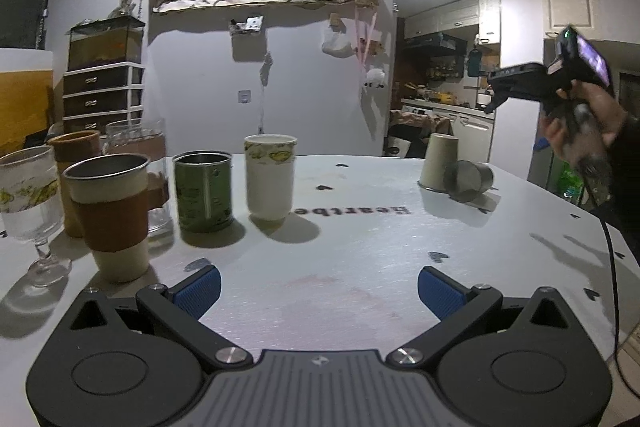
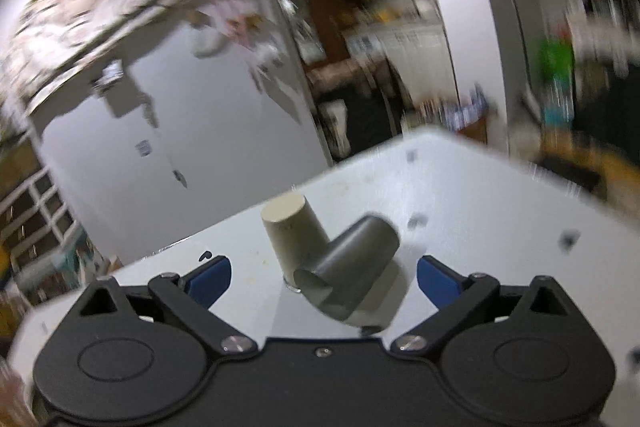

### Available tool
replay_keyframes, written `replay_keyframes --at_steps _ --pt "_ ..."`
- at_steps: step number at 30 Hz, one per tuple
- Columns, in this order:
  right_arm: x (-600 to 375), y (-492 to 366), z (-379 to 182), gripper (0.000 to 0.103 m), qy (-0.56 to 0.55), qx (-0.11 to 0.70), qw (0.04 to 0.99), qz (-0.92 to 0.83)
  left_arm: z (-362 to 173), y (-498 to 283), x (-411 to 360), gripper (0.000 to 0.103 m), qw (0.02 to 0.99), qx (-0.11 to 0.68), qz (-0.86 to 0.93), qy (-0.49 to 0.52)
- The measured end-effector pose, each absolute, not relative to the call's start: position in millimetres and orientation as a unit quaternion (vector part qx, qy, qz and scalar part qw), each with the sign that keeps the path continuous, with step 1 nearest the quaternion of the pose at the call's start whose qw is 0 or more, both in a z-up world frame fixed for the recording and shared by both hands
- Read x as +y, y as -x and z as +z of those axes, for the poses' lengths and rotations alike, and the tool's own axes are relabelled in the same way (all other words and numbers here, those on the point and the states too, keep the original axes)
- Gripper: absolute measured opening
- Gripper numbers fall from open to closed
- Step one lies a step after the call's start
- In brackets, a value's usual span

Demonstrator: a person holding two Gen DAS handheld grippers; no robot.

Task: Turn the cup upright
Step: 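Move the right gripper to the lying grey cup and close on it, then lift the grey cup with the right gripper toward the left tool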

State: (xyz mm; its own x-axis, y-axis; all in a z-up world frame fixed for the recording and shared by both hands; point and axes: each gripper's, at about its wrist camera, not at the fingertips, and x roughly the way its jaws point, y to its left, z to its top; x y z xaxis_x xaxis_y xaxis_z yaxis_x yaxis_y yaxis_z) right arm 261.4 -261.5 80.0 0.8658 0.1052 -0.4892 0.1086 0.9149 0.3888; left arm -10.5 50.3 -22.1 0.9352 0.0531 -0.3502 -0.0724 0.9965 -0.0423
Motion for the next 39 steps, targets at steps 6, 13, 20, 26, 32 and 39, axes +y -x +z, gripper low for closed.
replay_keyframes --at_steps 6,13,20,26,32,39 --pt "-274.7 -324.5 40.2 0.094 -0.329 0.337 0.881 -0.036 -26.9 6.0 68.4 0.103 0.98 0.187 0.051 0.036" --pt "-266.3 -366.8 16.6 0.093 -0.343 0.362 0.862 -0.091 -29.6 -1.5 81.9 0.103 0.977 0.199 0.068 0.04" --pt "-271.1 -396.6 -7.0 0.091 -0.384 0.395 0.827 -0.112 -32.1 -7.8 85.3 0.103 0.974 0.208 0.079 0.042" --pt "-273.3 -396.5 -12.7 0.073 -0.397 0.414 0.817 -0.065 -33.0 -9.3 81.7 0.103 0.974 0.21 0.073 0.042" --pt "-267.8 -354.6 -9.5 0.073 -0.368 0.431 0.824 0.005 -33.6 -7.2 78.8 0.103 0.975 0.208 0.062 0.047" --pt "-229.4 -271.6 15.5 0.072 -0.274 0.429 0.85 0.134 -29.0 8.3 75.4 0.103 0.979 0.191 0.059 0.05"
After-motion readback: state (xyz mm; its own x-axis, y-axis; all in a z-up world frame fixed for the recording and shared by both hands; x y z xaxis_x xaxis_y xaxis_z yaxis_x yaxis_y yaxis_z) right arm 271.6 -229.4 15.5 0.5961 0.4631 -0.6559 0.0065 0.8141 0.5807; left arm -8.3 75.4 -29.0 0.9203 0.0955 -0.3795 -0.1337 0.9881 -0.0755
